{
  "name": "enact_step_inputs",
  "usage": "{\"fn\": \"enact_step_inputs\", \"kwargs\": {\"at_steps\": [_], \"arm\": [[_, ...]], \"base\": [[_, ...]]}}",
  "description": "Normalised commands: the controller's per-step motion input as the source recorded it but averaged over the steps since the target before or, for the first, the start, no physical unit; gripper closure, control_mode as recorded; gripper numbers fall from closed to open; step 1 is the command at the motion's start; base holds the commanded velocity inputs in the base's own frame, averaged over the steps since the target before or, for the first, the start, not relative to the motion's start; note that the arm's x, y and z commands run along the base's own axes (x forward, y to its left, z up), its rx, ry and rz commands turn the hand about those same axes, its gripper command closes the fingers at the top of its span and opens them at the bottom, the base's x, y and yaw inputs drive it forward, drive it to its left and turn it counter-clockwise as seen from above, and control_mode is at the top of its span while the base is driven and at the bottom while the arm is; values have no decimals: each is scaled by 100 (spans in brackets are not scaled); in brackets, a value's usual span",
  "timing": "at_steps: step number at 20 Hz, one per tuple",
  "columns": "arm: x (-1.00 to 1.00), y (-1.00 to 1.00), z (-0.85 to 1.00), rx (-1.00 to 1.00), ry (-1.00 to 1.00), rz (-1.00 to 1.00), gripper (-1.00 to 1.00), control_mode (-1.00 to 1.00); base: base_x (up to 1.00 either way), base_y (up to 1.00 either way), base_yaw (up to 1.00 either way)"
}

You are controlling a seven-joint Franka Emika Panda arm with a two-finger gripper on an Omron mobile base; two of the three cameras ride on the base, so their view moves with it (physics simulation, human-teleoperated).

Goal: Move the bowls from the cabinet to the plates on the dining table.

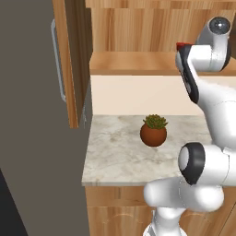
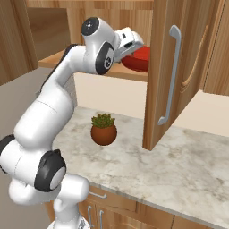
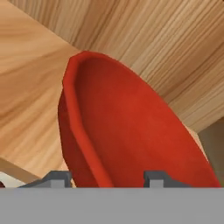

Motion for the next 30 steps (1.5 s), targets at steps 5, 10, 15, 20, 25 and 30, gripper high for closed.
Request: {"fn": "enact_step_inputs", "kwargs": {"at_steps": [5, 10, 15, 20, 25, 30], "arm": [[-95, 53, 6, -9, -17, 8, 100, -100], [-97, 47, 22, -7, -17, 7, 100, -100], [-84, 41, 72, -7, -12, 3, 100, -100], [-91, 23, 79, 0, -2, 1, 100, -100], [-100, 0, -8, 7, 9, 11, 100, -100], [-96, 0, -3, 3, 5, 14, 100, -100]], "base": [[0, 0, 0], [0, 0, 0], [0, 0, 0], [0, 0, 0], [0, 0, 0], [0, 0, 0]]}}
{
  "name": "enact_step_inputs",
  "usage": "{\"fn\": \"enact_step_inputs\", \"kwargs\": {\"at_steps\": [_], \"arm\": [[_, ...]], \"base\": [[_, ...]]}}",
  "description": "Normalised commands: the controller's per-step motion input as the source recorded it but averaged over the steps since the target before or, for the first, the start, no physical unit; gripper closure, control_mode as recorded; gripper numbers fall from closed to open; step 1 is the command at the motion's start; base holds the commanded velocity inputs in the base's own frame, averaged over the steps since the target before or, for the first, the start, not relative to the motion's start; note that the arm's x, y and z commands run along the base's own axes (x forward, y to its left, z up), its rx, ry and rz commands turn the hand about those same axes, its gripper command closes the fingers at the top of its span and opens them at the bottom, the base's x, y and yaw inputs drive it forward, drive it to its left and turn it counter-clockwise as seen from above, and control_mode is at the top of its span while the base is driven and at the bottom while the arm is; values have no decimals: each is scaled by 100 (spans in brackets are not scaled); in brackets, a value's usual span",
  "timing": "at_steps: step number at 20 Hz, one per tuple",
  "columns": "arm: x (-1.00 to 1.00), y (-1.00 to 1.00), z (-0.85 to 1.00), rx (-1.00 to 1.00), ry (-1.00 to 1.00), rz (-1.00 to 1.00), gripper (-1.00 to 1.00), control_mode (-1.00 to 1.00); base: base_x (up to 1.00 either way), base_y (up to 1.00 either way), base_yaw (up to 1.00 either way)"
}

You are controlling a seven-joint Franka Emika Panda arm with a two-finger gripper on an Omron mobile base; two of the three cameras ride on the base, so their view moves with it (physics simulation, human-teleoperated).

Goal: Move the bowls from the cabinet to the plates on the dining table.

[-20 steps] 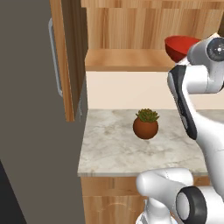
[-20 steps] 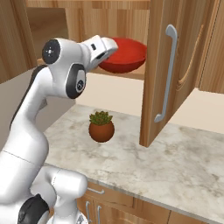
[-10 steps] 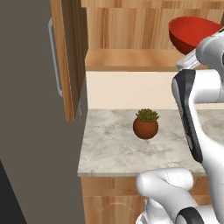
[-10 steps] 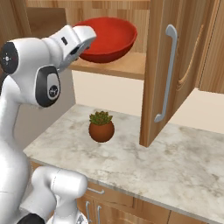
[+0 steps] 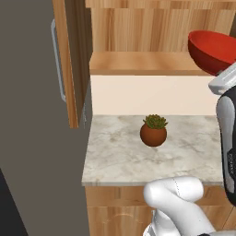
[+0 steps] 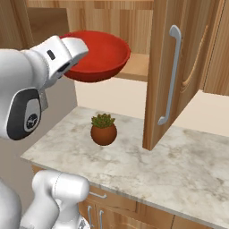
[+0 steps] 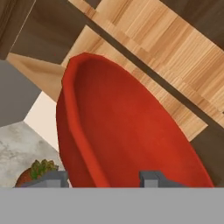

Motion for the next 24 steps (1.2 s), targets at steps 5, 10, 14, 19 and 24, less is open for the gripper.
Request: {"fn": "enact_step_inputs", "kwargs": {"at_steps": [5, 10, 14, 19, 24], "arm": [[-89, 15, -1, 0, 0, 9, 100, -100], [-44, 40, -32, -1, 7, 6, 100, -100], [0, 8, -68, 0, 13, 3, 100, -100], [0, 6, -51, 0, 1, 0, 100, -100], [3, 8, -12, 0, 4, 0, 100, -100]], "base": [[0, 0, 0], [0, 0, 0], [0, 0, 0], [0, 0, 0], [0, 0, 0]]}}
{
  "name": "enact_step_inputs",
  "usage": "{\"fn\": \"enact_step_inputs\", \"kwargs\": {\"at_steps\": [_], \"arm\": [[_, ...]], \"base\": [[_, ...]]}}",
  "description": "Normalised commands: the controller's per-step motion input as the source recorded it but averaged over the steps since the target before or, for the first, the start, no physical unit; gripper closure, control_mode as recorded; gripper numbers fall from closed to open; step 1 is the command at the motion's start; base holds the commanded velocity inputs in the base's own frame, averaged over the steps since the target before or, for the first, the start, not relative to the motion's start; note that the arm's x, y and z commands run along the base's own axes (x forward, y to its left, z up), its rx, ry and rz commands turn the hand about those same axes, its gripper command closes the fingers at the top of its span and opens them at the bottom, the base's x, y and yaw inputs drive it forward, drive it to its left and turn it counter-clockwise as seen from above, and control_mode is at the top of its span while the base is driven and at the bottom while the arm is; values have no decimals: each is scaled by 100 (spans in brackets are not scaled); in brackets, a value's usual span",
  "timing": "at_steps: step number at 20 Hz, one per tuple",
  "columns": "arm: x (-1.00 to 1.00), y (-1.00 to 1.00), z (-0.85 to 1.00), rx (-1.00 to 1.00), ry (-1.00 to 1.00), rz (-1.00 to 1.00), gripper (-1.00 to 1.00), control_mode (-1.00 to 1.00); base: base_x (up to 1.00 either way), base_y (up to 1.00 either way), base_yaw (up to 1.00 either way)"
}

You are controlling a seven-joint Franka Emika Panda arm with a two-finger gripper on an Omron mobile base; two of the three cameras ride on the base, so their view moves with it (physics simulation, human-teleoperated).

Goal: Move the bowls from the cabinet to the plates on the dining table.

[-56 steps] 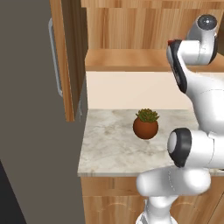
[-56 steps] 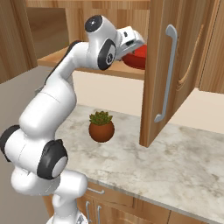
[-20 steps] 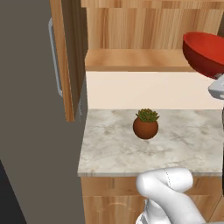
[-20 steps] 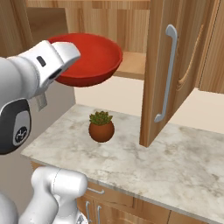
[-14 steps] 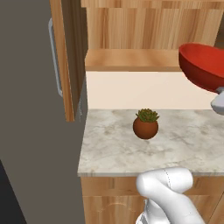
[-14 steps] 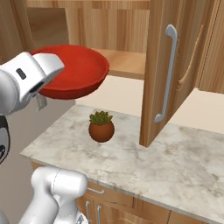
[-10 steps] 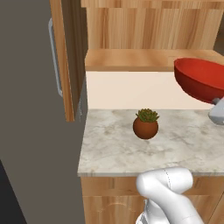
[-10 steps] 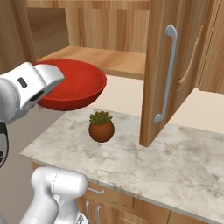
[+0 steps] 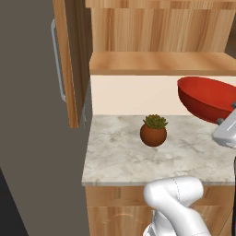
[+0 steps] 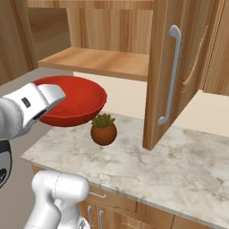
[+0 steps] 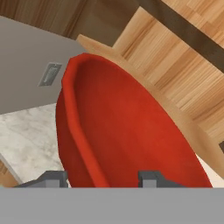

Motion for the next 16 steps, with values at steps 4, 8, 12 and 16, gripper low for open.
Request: {"fn": "enact_step_inputs", "kwargs": {"at_steps": [4, 8, 12, 16], "arm": [[0, 0, 0, 0, 0, 0, 100, -100], [0, 0, 0, 0, 0, 0, 100, -100], [0, 0, 0, 0, 0, 0, 100, 100], [0, 0, 0, 0, 0, 0, 100, 100]], "base": [[0, 0, 0], [0, 0, 0], [-6, 8, 0], [-43, 21, 0]]}}
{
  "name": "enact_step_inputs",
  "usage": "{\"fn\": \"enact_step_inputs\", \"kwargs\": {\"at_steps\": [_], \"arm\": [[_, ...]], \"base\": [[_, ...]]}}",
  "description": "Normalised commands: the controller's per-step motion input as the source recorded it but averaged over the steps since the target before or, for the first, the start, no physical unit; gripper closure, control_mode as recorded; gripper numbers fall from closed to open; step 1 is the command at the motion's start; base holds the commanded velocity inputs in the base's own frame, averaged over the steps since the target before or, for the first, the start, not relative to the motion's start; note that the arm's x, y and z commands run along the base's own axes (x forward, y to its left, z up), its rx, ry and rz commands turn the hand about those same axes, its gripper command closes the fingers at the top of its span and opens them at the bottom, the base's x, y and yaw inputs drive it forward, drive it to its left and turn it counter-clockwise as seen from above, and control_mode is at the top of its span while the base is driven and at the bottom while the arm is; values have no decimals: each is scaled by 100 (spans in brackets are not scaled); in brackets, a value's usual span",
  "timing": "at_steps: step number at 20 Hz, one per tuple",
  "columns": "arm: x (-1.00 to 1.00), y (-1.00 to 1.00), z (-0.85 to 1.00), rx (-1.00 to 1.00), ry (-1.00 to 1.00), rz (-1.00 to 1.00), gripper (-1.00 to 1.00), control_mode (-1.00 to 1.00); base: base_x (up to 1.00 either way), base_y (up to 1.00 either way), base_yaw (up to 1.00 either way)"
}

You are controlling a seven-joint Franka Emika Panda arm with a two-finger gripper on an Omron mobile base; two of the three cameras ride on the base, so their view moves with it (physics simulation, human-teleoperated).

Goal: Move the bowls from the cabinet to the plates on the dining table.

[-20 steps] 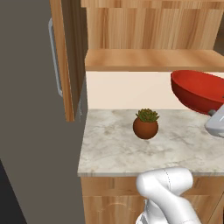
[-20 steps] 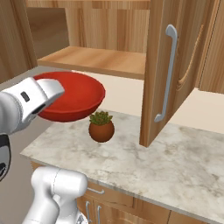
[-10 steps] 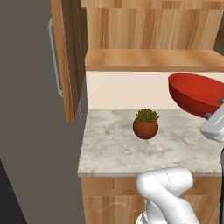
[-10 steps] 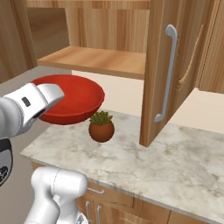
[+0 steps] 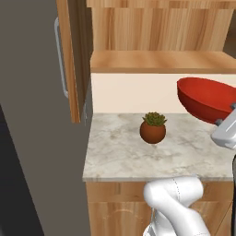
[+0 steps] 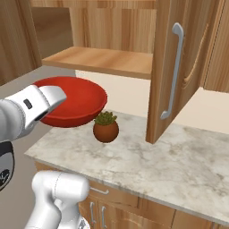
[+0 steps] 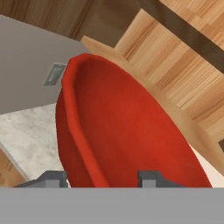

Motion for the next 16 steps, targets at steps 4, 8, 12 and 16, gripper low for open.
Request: {"fn": "enact_step_inputs", "kwargs": {"at_steps": [4, 8, 12, 16], "arm": [[0, 0, 0, 0, 0, 0, 100, 100], [0, 0, 0, 0, 0, 0, 100, 100], [0, 0, 0, 0, 0, 0, 100, 100], [0, 0, 0, 0, 0, 0, 100, 100]], "base": [[-58, 23, 0], [-58, 13, 0], [-65, 9, 0], [-68, -5, -2]]}}
